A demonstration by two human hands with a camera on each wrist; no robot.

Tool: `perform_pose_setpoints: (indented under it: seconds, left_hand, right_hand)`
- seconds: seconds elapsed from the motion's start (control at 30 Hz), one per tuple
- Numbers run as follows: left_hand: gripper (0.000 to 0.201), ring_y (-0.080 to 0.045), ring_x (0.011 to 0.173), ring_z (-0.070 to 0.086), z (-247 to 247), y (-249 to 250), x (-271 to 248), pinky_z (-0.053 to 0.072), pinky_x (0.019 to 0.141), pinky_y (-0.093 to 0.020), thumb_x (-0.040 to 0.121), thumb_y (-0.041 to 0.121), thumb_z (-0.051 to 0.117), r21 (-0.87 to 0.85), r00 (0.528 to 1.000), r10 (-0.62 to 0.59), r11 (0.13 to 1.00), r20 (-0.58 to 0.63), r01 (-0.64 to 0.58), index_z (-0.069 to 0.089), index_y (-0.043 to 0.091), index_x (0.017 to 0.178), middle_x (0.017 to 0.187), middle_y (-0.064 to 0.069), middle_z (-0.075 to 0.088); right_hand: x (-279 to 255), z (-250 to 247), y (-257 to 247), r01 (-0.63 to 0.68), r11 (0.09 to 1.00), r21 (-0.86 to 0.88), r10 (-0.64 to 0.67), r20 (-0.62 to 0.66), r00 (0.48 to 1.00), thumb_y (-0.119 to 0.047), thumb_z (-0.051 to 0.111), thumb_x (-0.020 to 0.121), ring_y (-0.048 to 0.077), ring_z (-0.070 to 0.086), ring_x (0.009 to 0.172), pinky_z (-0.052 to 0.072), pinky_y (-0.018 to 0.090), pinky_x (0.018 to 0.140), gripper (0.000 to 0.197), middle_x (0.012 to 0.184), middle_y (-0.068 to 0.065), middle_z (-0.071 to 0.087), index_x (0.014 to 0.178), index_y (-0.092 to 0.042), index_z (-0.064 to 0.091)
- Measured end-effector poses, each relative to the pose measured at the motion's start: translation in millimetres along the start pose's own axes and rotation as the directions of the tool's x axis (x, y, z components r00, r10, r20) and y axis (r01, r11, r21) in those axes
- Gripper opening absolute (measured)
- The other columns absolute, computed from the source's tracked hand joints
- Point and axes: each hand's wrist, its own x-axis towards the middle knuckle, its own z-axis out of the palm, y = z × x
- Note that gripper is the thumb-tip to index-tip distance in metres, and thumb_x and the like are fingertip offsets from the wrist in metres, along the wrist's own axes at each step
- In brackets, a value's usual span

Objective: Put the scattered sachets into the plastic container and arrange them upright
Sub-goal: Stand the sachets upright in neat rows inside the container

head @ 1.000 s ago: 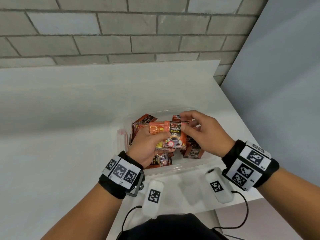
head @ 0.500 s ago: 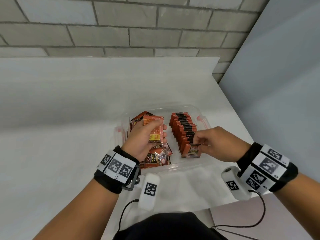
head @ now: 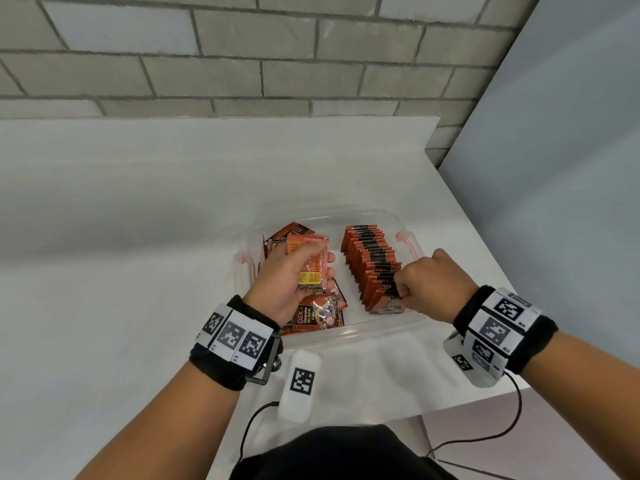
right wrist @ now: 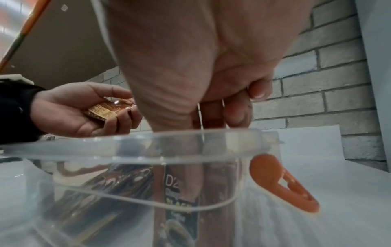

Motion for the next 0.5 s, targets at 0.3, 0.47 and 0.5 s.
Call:
perform_pose_setpoints:
  seconds: [0.3,0.47,0.5]
  left_hand:
    - [0.028,-0.02,0.07,0.066,-1.0,-2.9,-0.2,0.056,0.069,-0.038,0.093,0.02,0.057,-0.026,0.999,-0.02,0.999,-0.045,0.019,0.057,0.004,0.116,0.084,-0.009,0.07]
    - [0.022,-0.021,0.071,0.067,-1.0,-5.0,-0.5,0.056,0.072,-0.041,0.094,0.015,0.055,-0.048,0.999,-0.024,0.999,-0.042,0.022,0.056,0.006,0.113,0.086,-0.011,0.069]
    - [0.019,-0.022,0.071,0.067,-0.9,-5.4,-0.5,0.056,0.074,-0.043,0.094,0.012,0.052,-0.06,0.999,-0.031,0.998,-0.042,0.028,0.056,0.006,0.112,0.086,-0.012,0.068]
  right_hand:
    - [8.0,4.5,-1.5,0.013,1.0,-0.026,-0.014,-0.02,1.0,-0.022,0.054,0.086,0.016,0.048,0.07,0.022,0.029,0.075,0.013,0.076,-0.009,0.053,0.075,-0.024,0.048]
    - [7.5,6.8,2.0,0.016,0.998,0.067,-0.013,-0.048,0.999,-0.03,0.062,0.083,0.013,0.046,0.067,0.022,0.028,0.073,0.021,0.071,-0.011,0.048,0.075,-0.024,0.043]
    - [7.1,6.8,2.3,0.013,0.997,0.077,-0.009,-0.053,0.999,-0.03,0.063,0.083,0.013,0.045,0.066,0.023,0.028,0.073,0.023,0.069,-0.011,0.046,0.074,-0.024,0.042]
